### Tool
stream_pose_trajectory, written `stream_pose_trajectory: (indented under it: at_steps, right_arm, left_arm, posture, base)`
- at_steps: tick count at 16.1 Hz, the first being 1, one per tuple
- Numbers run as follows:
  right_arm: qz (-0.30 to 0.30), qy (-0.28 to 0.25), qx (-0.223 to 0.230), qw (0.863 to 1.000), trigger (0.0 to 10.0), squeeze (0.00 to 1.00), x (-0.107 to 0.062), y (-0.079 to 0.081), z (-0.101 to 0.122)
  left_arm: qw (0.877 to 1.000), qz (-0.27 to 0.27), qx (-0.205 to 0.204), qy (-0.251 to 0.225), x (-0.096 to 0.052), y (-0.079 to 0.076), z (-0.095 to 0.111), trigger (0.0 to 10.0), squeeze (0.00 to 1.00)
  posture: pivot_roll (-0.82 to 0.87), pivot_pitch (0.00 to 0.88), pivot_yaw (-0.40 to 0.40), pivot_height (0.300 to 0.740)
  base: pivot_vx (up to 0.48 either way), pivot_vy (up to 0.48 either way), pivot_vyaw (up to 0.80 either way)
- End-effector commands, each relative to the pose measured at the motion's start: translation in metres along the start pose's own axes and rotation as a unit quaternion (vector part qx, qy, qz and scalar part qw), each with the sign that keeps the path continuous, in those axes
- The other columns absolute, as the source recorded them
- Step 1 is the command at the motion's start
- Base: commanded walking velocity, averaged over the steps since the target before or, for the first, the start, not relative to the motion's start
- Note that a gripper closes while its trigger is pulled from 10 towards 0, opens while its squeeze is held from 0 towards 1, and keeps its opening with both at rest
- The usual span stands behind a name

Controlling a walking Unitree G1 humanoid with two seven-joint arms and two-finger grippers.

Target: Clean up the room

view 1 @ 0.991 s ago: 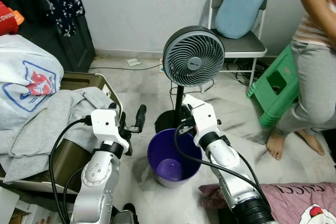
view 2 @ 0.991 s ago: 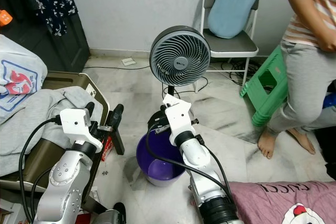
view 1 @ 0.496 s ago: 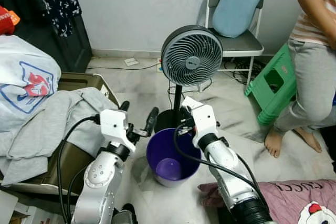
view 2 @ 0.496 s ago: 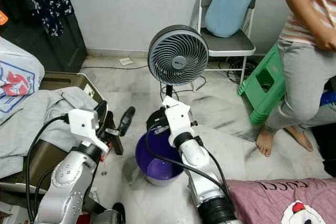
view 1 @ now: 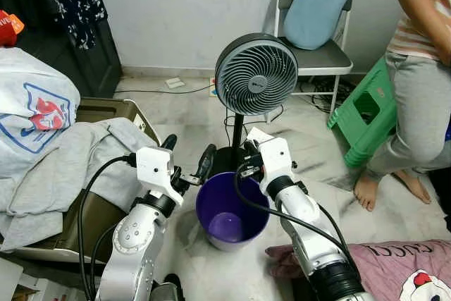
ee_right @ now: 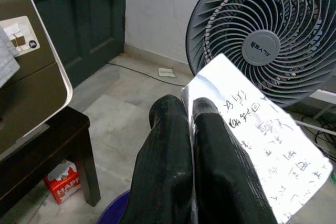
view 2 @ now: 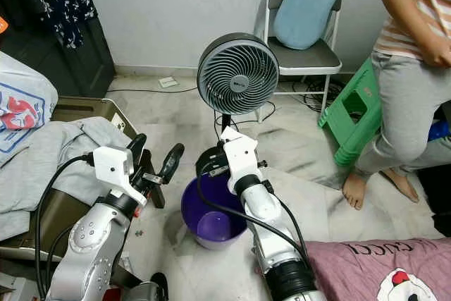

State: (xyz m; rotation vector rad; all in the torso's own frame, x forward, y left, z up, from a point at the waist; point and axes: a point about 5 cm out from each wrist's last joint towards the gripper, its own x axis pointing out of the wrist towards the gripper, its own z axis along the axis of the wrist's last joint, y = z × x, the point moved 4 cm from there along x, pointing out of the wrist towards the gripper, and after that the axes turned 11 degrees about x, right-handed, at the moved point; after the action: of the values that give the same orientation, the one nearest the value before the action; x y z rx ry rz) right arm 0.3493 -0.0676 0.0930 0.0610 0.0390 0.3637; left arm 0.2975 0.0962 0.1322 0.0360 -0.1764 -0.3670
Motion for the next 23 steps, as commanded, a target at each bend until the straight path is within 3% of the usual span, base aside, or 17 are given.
stream_pose_trajectory:
  at_steps: [1, 14, 23]
  right_arm:
    - [-0.003, 0.004, 0.001, 1.0, 10.0, 0.0, 0.0016, -0.0024, -0.0005]
    - [-0.006, 0.003, 0.0, 1.0, 10.0, 0.0, 0.0016, -0.0031, -0.0011]
    - [-0.004, 0.004, 0.0, 1.0, 10.0, 0.0, 0.0023, -0.0013, -0.0022]
  left_arm:
    - [1.0, -0.004, 0.004, -0.012, 0.0009, 0.0007, 0.0054, 10.0, 0.0]
    - [1.0, -0.009, -0.002, -0.012, 0.0022, -0.0021, 0.0053, 10.0, 0.0]
    - [1.0, -0.013, -0.004, -0.014, 0.003, -0.0036, 0.0059, 10.0, 0.0]
  posture:
    - [0.04, 0.1, -0.045, 0.74]
    - [0.03, 0.112, -0.045, 0.74]
    - [0.03, 0.111, -0.044, 0.74]
  base:
    - [0.0, 0.0, 0.0]
    - [0.252, 0.0, 0.0]
    - [0.117, 0.0, 0.0]
